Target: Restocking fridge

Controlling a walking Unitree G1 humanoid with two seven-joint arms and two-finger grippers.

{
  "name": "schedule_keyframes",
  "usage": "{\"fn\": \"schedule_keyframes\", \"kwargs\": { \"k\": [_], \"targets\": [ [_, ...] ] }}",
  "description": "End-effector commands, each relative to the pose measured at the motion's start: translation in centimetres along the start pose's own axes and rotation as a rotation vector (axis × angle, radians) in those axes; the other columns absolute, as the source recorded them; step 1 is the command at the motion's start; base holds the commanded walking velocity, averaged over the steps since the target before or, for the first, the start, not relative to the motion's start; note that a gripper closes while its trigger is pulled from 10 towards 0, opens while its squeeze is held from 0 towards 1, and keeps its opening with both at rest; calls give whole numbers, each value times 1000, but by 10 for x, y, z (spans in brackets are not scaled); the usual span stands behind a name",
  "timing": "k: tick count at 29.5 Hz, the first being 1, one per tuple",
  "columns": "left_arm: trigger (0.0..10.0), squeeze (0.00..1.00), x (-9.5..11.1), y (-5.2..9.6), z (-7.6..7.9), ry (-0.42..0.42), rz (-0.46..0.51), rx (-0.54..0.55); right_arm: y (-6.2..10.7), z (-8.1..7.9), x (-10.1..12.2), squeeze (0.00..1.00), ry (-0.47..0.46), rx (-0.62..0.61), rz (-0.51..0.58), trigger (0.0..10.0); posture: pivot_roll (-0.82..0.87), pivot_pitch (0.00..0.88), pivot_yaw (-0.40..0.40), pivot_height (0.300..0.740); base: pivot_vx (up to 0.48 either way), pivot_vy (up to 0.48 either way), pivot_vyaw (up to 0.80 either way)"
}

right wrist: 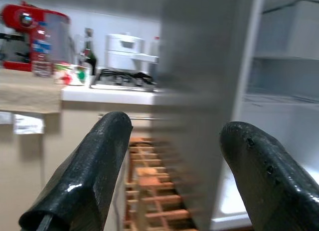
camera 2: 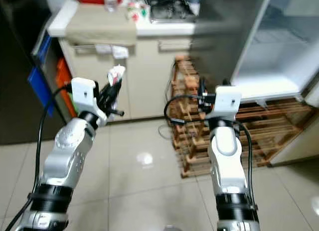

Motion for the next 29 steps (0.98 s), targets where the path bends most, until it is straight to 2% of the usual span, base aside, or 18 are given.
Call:
{"fn": "schedule_keyframes", "kwargs": {
  "k": [1, 20, 21, 24, 27, 29],
  "targets": [
    [10000, 0, 0, -1, 4, -11, 3, -20, -2, 2, 3, 0, 3, -8, 17, 10000, -82, 0, 2, 740, 0, -480, -769],
    [10000, 0, 3, -13, 8, -7, 14, -39, 2, 14, 2, 0, 21, -48, 19, 10000, -102, 0, 11, 740, 0, -470, -762],
    [10000, 0, 3, -14, 5, -29, 23, -11, 5, 18, 2, 0, 28, -56, 20, 10000, -102, 0, 11, 740, 0, -454, 0],
    [10000, 0, 2, -14, 1, -20, 21, 22, 9, 22, 0, 0, 39, -69, 13, 10000, -102, 0, 11, 740, 0, -151, 0],
    [10000, 0, 2, -14, 0, -20, 24, 14, 13, 31, -3, 0, 57, -98, -2, 10000, -114, 0, 18, 740, 0, 0, 0],
    [10000, 0, 3, -13, 2, 1, 23, -12, 18, 45, -6, 0, 87, -151, -17, 10000, -114, 0, 18, 740, 0, 0, 0]
  ]
}}
Point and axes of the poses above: a point about 5 cm out from each wrist's last joint towards the gripper, its own y axis pointing back from the gripper into the wrist, its own x axis along the axis of the wrist's last joint, z = x × y, the point moved 1 cm from there along -y, pointing out of the wrist towards the gripper, and after that the axes turned 10 degrees about y, right-handed, at the moved point
